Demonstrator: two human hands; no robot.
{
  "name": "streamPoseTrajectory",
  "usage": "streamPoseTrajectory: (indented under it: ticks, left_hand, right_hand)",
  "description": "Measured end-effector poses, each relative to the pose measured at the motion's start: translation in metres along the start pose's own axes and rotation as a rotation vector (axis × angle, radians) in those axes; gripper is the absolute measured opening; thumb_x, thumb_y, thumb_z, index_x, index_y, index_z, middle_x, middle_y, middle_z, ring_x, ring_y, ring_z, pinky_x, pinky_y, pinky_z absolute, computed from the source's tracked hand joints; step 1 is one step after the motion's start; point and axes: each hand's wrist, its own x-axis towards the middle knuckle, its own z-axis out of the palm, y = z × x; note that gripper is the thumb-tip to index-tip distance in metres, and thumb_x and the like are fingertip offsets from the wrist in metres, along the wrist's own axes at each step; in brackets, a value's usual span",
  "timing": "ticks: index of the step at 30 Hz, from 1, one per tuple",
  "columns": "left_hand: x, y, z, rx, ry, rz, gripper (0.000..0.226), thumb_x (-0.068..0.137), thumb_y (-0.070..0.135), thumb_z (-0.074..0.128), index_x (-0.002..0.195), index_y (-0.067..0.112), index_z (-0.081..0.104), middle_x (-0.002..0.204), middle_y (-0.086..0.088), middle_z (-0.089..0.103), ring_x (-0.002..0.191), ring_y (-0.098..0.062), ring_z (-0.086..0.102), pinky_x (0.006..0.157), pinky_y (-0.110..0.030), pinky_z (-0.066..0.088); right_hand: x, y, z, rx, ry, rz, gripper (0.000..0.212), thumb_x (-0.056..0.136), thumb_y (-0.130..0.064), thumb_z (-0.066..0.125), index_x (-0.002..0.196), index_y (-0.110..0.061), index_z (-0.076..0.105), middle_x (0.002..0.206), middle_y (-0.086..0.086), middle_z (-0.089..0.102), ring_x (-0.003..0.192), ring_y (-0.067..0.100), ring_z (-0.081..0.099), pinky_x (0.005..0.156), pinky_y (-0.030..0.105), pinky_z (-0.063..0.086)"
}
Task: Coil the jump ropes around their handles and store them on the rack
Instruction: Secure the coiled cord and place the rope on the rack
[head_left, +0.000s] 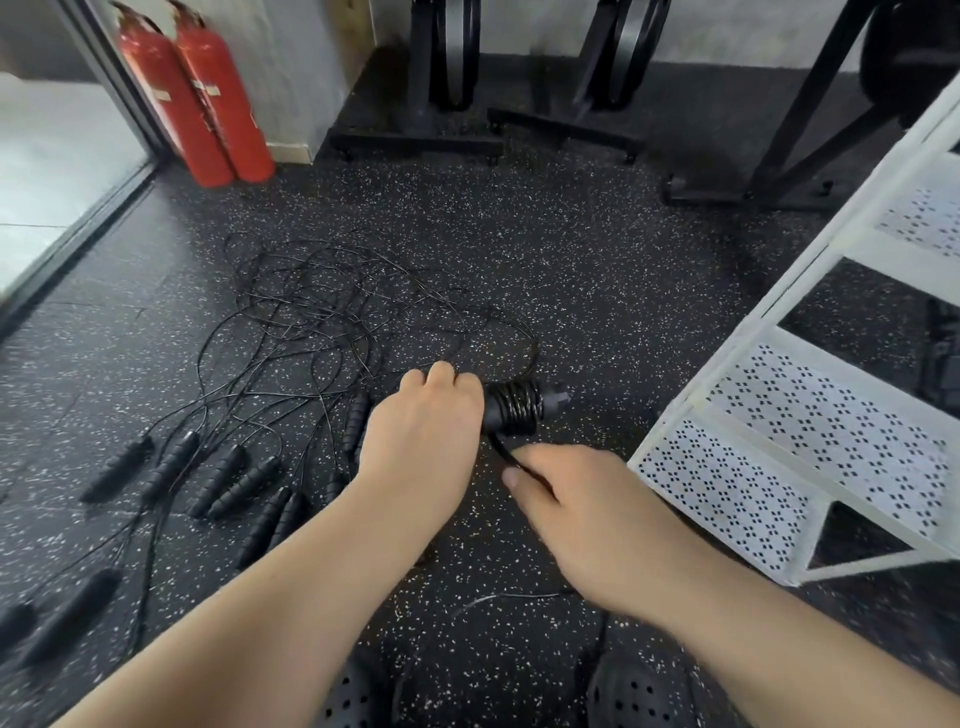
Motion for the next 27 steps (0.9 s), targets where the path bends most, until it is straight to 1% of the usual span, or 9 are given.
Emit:
streamPoseTrajectory:
  ticks: [4, 7, 9, 12, 16, 19, 21, 23, 27]
  left_hand:
    - [-0.002, 0.001, 0.001, 0.021, 0.01, 0.111, 0.041, 0.093, 0.01, 0.069, 0.129, 0.02, 0.05, 0.121, -0.001, 0.05, 0.111, -0.025, 0.052, 0.069, -0.034, 0.044]
    - [-0.006, 0.01, 0.002, 0.009, 0.009, 0.239, 0.042, 0.094, 0.013, 0.069, 0.131, 0.023, 0.052, 0.121, 0.0, 0.05, 0.112, -0.025, 0.051, 0.074, -0.035, 0.047]
    - [-0.009, 0.014, 0.003, -0.044, 0.073, 0.357, 0.046, 0.086, 0.015, 0.08, 0.126, 0.024, 0.059, 0.115, 0.002, 0.054, 0.105, -0.023, 0.054, 0.073, -0.036, 0.051]
    - [-0.008, 0.013, 0.003, -0.163, 0.179, 0.486, 0.056, 0.063, 0.012, 0.094, 0.111, 0.02, 0.066, 0.103, 0.004, 0.061, 0.09, -0.023, 0.057, 0.065, -0.038, 0.056]
    - [-0.007, 0.015, -0.004, -0.278, 0.272, 0.642, 0.063, 0.064, 0.008, 0.094, 0.119, 0.015, 0.065, 0.112, 0.003, 0.063, 0.095, -0.025, 0.058, 0.074, -0.044, 0.058]
    - [-0.011, 0.018, -0.008, -0.438, 0.322, 0.608, 0.054, 0.075, 0.009, 0.083, 0.125, 0.013, 0.062, 0.117, 0.004, 0.061, 0.101, -0.023, 0.058, 0.079, -0.042, 0.055]
    - [-0.016, 0.018, -0.012, -0.575, 0.315, 0.531, 0.054, 0.077, 0.014, 0.077, 0.126, 0.017, 0.056, 0.118, 0.013, 0.054, 0.102, -0.017, 0.055, 0.079, -0.037, 0.052]
    - [-0.019, 0.02, -0.016, -0.676, 0.295, 0.434, 0.059, 0.076, 0.011, 0.081, 0.125, 0.021, 0.05, 0.115, 0.017, 0.05, 0.103, -0.01, 0.052, 0.081, -0.034, 0.05]
    - [-0.014, 0.027, -0.012, -0.774, 0.185, 0.13, 0.062, 0.086, 0.016, 0.082, 0.123, 0.036, 0.037, 0.118, 0.015, 0.053, 0.107, -0.006, 0.049, 0.09, -0.031, 0.048]
  right_hand:
    - [-0.013, -0.007, -0.037, -0.236, 0.069, -0.12, 0.02, 0.108, -0.044, 0.053, 0.1, -0.036, 0.07, 0.068, -0.012, 0.062, 0.053, 0.006, 0.055, 0.05, 0.019, 0.034]
    - [-0.004, 0.0, -0.059, -0.245, 0.173, -0.204, 0.015, 0.1, -0.051, 0.064, 0.105, -0.044, 0.077, 0.075, -0.025, 0.069, 0.069, -0.005, 0.063, 0.061, 0.015, 0.045]
    - [0.006, 0.012, -0.073, -0.155, 0.209, -0.202, 0.009, 0.092, -0.052, 0.075, 0.098, -0.046, 0.079, 0.081, -0.029, 0.073, 0.08, -0.007, 0.067, 0.075, 0.02, 0.054]
    - [0.016, 0.031, -0.091, 0.135, 0.125, -0.157, 0.009, 0.083, -0.037, 0.09, 0.088, -0.036, 0.082, 0.086, -0.019, 0.078, 0.084, 0.0, 0.073, 0.084, 0.027, 0.057]
    - [0.024, 0.048, -0.097, 0.369, 0.01, -0.146, 0.02, 0.075, -0.033, 0.09, 0.09, -0.022, 0.083, 0.091, -0.001, 0.081, 0.089, 0.016, 0.077, 0.087, 0.031, 0.061]
    - [0.026, 0.055, -0.095, 0.534, -0.017, -0.121, 0.022, 0.079, -0.031, 0.086, 0.092, -0.014, 0.081, 0.089, 0.009, 0.077, 0.079, 0.014, 0.072, 0.076, 0.025, 0.059]
    - [0.027, 0.054, -0.091, 0.715, -0.084, -0.048, 0.016, 0.088, -0.025, 0.079, 0.093, -0.01, 0.077, 0.084, 0.006, 0.073, 0.069, 0.01, 0.069, 0.062, 0.02, 0.056]
    - [0.03, 0.053, -0.081, 0.87, -0.148, 0.029, 0.015, 0.096, -0.027, 0.073, 0.089, -0.014, 0.077, 0.085, 0.002, 0.072, 0.071, 0.012, 0.068, 0.062, 0.025, 0.056]
    - [0.044, 0.058, -0.041, 0.936, 0.01, 0.166, 0.033, 0.107, -0.013, 0.059, 0.081, -0.021, 0.078, 0.075, 0.003, 0.064, 0.066, 0.014, 0.05, 0.062, 0.03, 0.044]
